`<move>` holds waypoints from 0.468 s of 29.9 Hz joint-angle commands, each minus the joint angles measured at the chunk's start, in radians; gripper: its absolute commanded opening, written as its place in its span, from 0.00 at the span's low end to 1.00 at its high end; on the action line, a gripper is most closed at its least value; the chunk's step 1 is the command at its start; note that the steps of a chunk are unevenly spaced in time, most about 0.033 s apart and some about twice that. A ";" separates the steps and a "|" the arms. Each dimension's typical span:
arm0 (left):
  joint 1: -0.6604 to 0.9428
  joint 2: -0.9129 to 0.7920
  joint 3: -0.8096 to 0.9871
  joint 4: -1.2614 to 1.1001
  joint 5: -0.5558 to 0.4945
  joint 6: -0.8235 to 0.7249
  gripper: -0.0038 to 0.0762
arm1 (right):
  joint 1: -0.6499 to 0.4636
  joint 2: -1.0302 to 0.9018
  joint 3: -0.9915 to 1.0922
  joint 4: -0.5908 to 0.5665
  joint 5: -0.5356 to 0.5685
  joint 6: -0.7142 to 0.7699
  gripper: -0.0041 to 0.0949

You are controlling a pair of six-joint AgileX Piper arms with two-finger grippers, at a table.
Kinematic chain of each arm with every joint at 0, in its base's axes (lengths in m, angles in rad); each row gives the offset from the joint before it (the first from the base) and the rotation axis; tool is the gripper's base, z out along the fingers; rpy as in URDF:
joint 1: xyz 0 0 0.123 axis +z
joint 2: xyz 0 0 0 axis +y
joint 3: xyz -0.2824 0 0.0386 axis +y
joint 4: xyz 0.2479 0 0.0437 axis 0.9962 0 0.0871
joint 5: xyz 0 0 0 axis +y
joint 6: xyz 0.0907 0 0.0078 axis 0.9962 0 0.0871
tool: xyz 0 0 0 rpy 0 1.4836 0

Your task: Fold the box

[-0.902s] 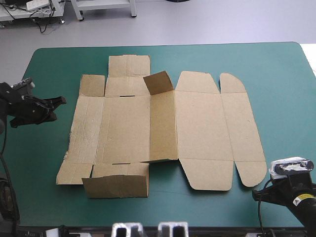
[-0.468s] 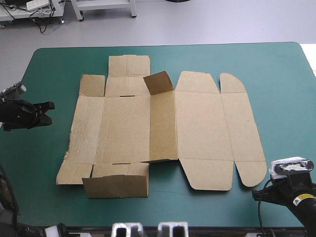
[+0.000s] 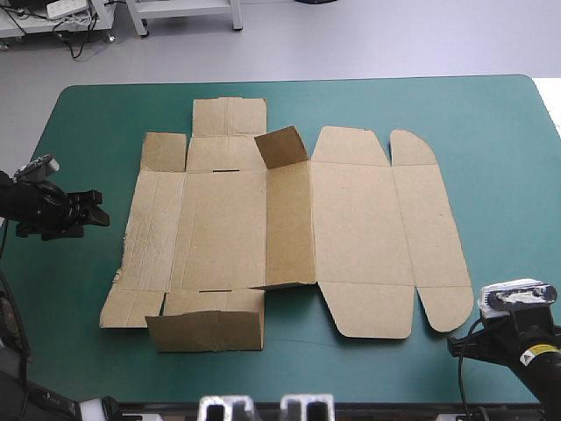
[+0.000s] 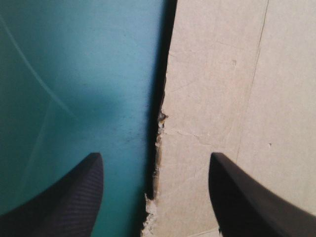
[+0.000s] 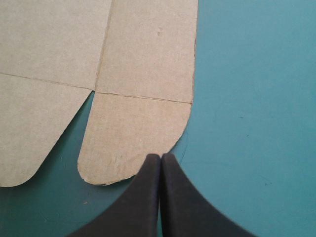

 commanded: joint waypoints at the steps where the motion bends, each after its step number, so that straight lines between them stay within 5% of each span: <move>1: -0.003 -0.018 -0.024 -0.047 0.077 0.006 0.66 | 0.001 0.008 -0.029 0.000 -0.054 -0.005 0.02; 14: -0.003 0.126 0.070 -0.199 0.083 0.138 0.66 | 0.001 0.008 -0.029 -0.003 -0.054 0.013 0.02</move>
